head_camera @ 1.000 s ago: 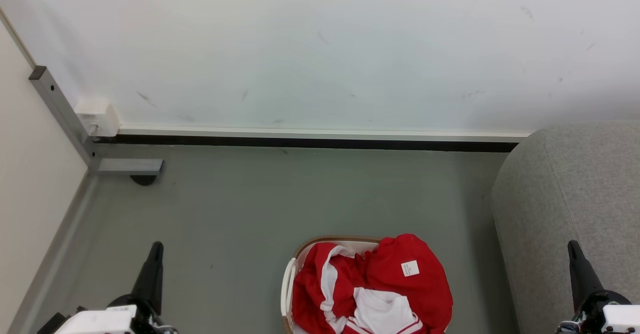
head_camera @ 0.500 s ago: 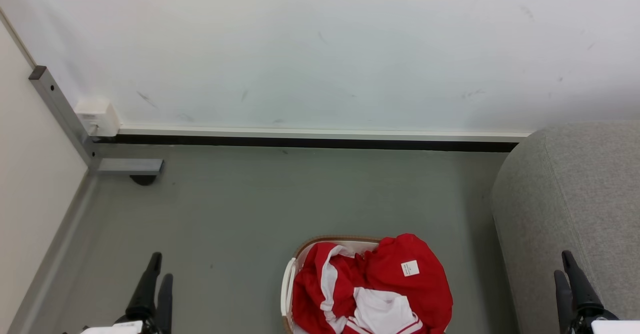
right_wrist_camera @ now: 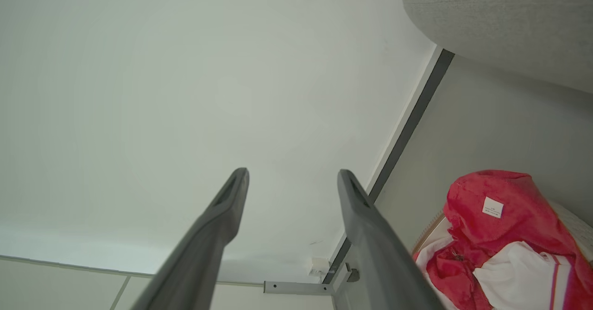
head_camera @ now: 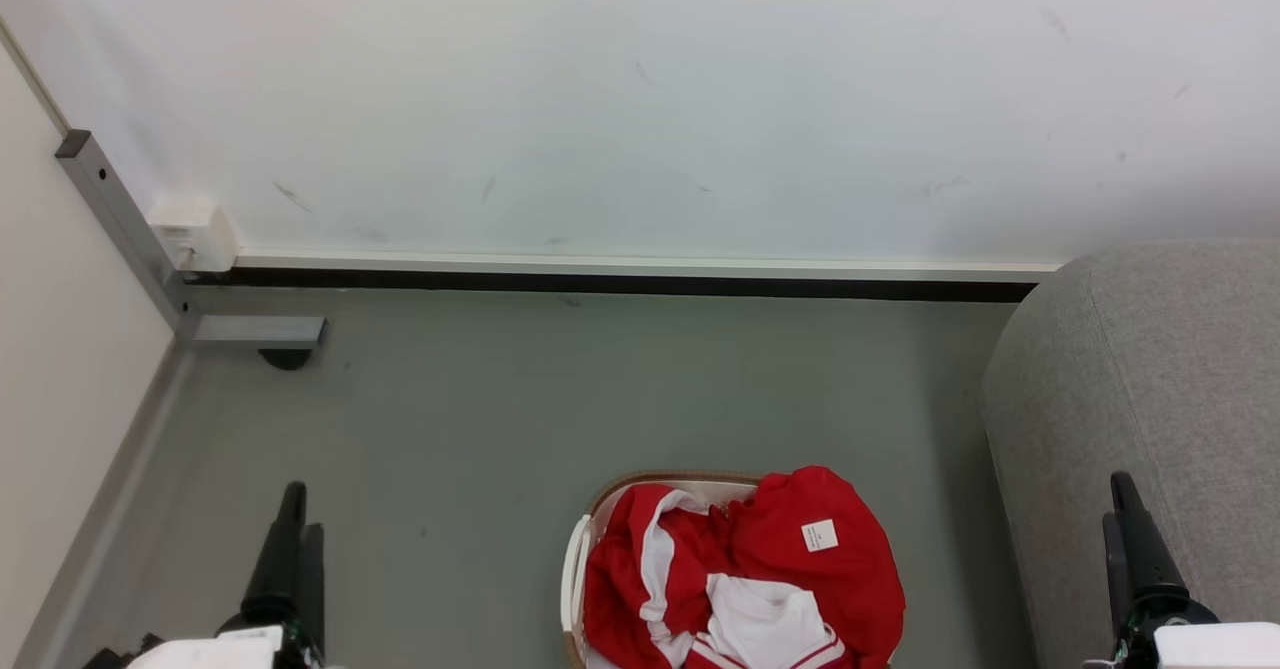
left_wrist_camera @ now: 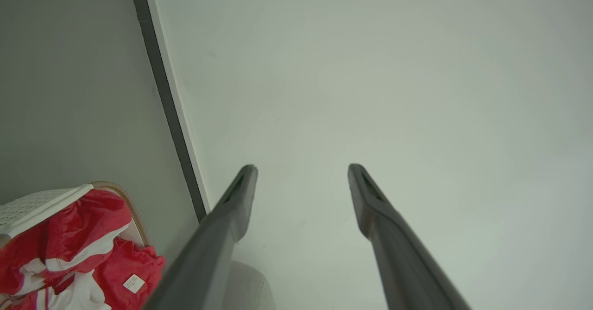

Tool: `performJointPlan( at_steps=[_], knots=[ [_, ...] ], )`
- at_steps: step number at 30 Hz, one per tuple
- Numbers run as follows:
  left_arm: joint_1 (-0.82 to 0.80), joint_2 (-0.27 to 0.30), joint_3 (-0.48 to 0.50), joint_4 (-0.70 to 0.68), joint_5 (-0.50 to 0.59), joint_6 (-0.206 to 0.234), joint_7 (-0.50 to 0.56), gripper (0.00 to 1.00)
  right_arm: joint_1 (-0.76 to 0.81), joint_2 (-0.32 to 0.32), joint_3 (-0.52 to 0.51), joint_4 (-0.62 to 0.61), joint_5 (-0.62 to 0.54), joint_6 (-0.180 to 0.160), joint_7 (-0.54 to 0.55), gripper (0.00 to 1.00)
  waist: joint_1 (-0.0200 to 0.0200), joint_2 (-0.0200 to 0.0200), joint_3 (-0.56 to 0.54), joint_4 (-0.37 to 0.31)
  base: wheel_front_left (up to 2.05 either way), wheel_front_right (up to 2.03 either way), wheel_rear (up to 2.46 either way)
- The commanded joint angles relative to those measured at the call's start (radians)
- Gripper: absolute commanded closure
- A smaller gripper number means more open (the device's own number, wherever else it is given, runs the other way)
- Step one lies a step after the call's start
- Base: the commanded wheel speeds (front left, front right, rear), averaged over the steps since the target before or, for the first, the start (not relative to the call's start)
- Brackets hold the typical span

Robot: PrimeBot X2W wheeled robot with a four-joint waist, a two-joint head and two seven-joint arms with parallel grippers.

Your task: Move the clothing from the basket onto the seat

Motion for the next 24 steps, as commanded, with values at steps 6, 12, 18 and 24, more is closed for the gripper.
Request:
performJointPlan(
  at_steps=[6, 12, 18, 24],
  knots=[
    [-0.024, 0.008, 0.007, -0.056, 0.145, -0.004, -0.034, 0.0, -0.022, -0.011, 0.021, -0.061, -0.122, 0.0, -0.032, 0.0, 0.0, 0.0, 0.001, -0.002, 0.0, 0.0, 0.0],
    [-0.022, 0.009, -0.004, -0.076, 0.259, -0.005, -0.057, 0.0, -0.014, -0.011, 0.035, -0.079, -0.222, 0.0, -0.056, 0.0, 0.0, 0.0, 0.001, -0.002, 0.0, 0.0, 0.0],
    [-0.016, 0.01, -0.009, -0.089, 0.42, -0.005, -0.08, 0.0, -0.009, -0.012, 0.048, -0.083, -0.335, -0.001, -0.079, 0.0, 0.0, 0.0, -0.001, -0.002, 0.0, 0.0, 0.0],
    [-0.008, 0.011, -0.017, -0.093, 0.585, 0.007, -0.101, 0.0, -0.003, -0.013, 0.056, -0.088, -0.452, -0.001, -0.1, 0.0, 0.0, 0.0, -0.002, -0.004, 0.0, 0.0, 0.0]
  ],
)
